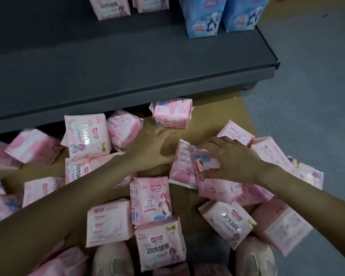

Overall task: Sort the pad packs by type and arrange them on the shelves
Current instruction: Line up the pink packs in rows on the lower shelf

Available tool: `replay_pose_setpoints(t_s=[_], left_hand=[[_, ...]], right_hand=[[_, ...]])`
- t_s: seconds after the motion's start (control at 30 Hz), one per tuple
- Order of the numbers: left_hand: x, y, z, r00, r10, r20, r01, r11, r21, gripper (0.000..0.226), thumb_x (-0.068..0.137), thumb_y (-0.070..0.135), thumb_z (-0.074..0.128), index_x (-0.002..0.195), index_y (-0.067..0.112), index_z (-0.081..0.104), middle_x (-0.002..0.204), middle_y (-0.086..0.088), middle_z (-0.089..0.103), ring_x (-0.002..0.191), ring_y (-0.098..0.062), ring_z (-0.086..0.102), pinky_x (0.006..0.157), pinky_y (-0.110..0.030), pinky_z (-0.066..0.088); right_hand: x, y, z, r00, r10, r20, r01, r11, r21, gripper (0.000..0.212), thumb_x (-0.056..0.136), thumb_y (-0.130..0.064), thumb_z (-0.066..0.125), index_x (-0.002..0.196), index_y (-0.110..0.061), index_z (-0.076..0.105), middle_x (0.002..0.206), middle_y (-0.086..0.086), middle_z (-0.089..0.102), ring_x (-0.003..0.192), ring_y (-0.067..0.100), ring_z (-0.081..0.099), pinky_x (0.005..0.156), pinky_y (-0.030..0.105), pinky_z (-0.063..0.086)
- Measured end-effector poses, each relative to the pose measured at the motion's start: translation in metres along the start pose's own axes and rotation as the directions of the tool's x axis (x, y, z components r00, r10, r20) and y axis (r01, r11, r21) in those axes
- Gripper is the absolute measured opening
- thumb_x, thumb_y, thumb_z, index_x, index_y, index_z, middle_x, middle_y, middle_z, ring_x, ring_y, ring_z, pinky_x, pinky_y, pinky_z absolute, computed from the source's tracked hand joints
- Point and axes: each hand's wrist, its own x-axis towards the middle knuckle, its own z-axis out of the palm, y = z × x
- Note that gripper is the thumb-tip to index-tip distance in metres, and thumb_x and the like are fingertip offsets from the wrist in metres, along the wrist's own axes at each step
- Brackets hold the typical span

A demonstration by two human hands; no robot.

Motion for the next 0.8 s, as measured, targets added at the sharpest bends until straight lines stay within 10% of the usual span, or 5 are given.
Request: replay_pose_setpoints(t_s=[0.23, 0.53, 0.8], left_hand=[[0.012, 0.022, 0.039, 0.976, 0.032, 0.214, -0.035, 0.999, 0.013, 0.074, 0.084, 0.048, 0.065, 0.146, 0.032, 0.027, 0.145, 0.003, 0.031, 0.131, -0.015, 0.028, 0.101, -0.032, 0.032], [0.032, 0.056, 0.047, 0.991, 0.124, 0.04, -0.122, 0.991, -0.049, 0.046, 0.088, 0.035, 0.062, 0.132, 0.028, 0.05, 0.135, 0.004, 0.049, 0.124, -0.015, 0.043, 0.096, -0.026, 0.033], [0.068, 0.149, 0.069, 0.844, 0.454, 0.286, -0.425, 0.891, -0.159, 0.073, 0.077, 0.046, 0.073, 0.14, 0.028, 0.042, 0.139, 0.003, 0.044, 0.125, -0.014, 0.037, 0.099, -0.025, 0.032]], right_hand=[[-0.037, 0.006, 0.045, 0.994, 0.086, -0.06, -0.066, 0.956, 0.285, 0.059, 0.088, -0.055, 0.053, 0.136, -0.022, 0.046, 0.137, 0.0, 0.05, 0.119, 0.019, 0.052, 0.099, 0.033, 0.042], [-0.075, 0.052, 0.036, 0.859, 0.219, -0.463, -0.088, 0.953, 0.289, 0.04, 0.09, -0.036, 0.043, 0.111, -0.009, 0.064, 0.11, 0.008, 0.065, 0.099, 0.031, 0.058, 0.087, 0.035, 0.044], [-0.128, 0.111, 0.068, 0.807, 0.495, -0.323, -0.362, 0.846, 0.391, 0.058, 0.076, -0.018, 0.078, 0.127, -0.004, 0.055, 0.123, 0.019, 0.057, 0.112, 0.038, 0.052, 0.096, 0.038, 0.036]])
